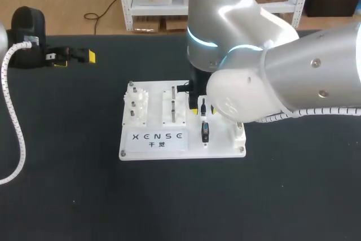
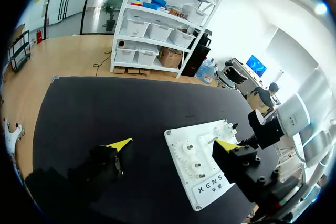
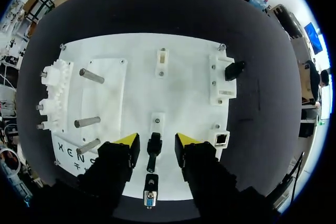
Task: Insert the USB connector, Ethernet cable, and multi-pin plug into their matching sockets one by one.
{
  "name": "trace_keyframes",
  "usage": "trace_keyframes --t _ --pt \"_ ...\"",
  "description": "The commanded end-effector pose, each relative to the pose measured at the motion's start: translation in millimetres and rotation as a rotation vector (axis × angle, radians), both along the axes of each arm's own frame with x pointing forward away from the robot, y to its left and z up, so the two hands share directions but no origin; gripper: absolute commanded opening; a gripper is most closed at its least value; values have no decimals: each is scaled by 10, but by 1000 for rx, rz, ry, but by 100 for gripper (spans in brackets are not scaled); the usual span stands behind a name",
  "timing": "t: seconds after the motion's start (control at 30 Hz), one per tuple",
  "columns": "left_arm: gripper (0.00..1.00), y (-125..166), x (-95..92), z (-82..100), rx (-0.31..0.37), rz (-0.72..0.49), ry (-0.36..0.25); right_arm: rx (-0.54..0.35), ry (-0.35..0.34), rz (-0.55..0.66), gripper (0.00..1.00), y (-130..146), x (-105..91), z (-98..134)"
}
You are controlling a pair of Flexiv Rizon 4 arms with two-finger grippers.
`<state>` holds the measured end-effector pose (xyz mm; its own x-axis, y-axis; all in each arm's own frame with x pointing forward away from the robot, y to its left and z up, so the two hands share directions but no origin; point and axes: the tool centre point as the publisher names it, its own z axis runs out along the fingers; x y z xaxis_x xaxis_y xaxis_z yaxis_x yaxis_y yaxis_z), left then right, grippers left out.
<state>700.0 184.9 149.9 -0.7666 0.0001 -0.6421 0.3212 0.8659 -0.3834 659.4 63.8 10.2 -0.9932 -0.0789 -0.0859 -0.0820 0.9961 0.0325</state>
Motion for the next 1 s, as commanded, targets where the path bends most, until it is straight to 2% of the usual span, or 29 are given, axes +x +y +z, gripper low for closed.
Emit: trace_keyframes --t 0.03,0.57,0.63,1.0 --pt "100 0 0 0 0 0 0 -5 -5 2 38 11 -9 0" --pt "100 0 0 0 0 0 0 -4 -19 10 6 28 -14 41" --pt "100 0 0 0 0 0 0 -1 -24 11 0 24 -17 57" --pt "100 0 0 0 0 0 0 31 -44 -5 0 -22 5 215"
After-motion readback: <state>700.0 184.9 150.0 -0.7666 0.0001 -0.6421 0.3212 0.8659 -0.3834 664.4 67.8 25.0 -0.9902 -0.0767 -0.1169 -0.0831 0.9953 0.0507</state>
